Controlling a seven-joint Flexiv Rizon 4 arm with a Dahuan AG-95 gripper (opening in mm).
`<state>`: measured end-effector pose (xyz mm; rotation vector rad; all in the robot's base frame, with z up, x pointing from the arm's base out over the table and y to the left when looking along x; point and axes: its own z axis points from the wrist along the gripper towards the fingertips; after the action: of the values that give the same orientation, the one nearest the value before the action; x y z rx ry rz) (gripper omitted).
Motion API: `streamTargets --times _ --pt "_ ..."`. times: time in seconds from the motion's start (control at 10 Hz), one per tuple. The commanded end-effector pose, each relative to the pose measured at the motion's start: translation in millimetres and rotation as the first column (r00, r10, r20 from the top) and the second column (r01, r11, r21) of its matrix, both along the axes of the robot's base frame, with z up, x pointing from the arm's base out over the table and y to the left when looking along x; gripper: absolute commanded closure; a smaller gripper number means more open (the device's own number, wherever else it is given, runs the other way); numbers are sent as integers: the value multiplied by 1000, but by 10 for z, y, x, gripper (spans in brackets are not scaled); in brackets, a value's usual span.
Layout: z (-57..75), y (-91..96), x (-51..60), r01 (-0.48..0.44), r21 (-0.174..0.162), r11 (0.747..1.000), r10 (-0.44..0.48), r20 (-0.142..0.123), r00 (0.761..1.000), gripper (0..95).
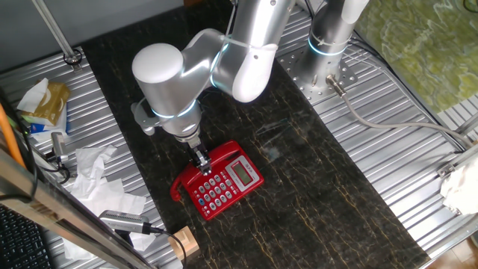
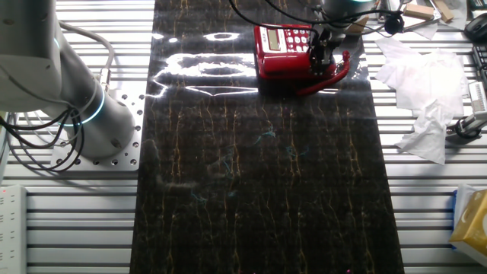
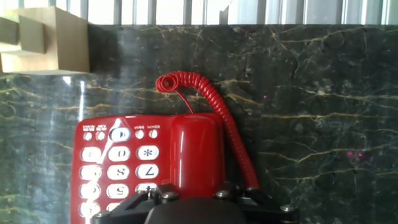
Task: Place the handset of the telephone on the corresponding phone cradle
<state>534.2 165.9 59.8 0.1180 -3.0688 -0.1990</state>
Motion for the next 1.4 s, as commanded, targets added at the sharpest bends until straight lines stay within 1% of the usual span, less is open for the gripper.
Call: streamTargets --times 0.1,0.2,0.4,0.6,0.7,0.9,1.0,1.1,1.2,1.3,1.4 --pt "-5 -4 6 -13 0 1000 13 10 1000 760" --pt "-5 -4 5 -16 2 1000 16 11 1000 570" --pt "-5 -4 5 -19 5 1000 19 16 1000 570" --pt "-5 -3 5 -26 6 1000 26 27 999 190" --pt "-5 -2 5 -30 6 1000 30 32 999 190" --pt "-3 -2 4 -34 8 999 34 34 999 190" --pt "10 0 4 -33 7 999 32 30 999 190" --pt "47 5 6 -30 6 1000 30 20 999 190" --pt "136 7 12 -32 -11 999 32 4 999 190" --pt "200 4 14 -40 -35 999 40 1 999 190" --pt "334 -10 9 -66 -111 992 67 7 998 380"
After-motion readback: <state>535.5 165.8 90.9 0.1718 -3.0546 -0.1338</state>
